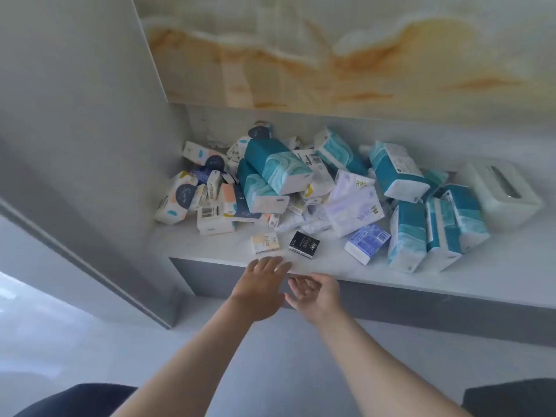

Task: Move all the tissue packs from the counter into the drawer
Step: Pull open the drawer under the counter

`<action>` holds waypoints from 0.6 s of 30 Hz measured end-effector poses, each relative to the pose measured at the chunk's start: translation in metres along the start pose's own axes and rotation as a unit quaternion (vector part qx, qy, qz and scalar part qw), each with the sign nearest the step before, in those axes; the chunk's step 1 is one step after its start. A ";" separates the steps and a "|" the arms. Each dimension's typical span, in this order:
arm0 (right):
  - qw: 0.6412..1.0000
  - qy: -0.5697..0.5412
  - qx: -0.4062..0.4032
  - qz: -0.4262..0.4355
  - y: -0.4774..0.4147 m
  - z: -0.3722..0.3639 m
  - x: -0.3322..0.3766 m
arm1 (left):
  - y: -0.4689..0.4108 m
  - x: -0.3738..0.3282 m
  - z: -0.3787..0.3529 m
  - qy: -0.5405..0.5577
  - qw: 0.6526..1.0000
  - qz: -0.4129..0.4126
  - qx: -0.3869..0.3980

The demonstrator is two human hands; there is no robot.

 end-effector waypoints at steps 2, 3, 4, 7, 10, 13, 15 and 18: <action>1.000 0.019 0.008 0.009 0.003 0.002 -0.001 | 0.018 0.001 0.003 0.023 1.000 0.019 -0.009; 1.000 0.018 0.008 0.014 0.004 0.003 0.000 | 0.028 0.001 0.003 0.019 1.000 0.013 -0.014; 1.000 0.016 0.004 0.024 0.007 0.003 0.000 | 0.037 0.002 0.002 0.013 1.000 0.005 -0.021; 0.999 0.027 -0.018 0.042 0.014 0.017 -0.010 | 0.056 0.007 -0.005 0.002 1.000 0.002 0.006; 0.984 0.162 -0.049 0.047 0.030 0.042 -0.013 | 0.055 0.009 -0.003 0.006 1.000 0.015 0.013; 0.832 0.531 -0.093 0.133 0.056 0.057 0.008 | 0.053 0.001 -0.002 0.018 0.999 0.018 0.030; 0.632 0.700 -0.129 0.307 0.076 0.049 0.038 | 0.057 -0.007 -0.008 0.023 0.998 0.019 0.064; 0.441 0.786 -0.083 0.426 0.097 0.038 0.042 | 0.070 -0.020 -0.020 0.011 0.993 0.018 0.114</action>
Point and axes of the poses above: each hand's wrist, its own y-axis away from the middle knuckle, its own z-axis out of the back of the hand, x = y × z, the point moved 8 cm from there along -y, towards the middle knuckle, and after that the axes turned 14 degrees about -x, right-handed, at the moved point
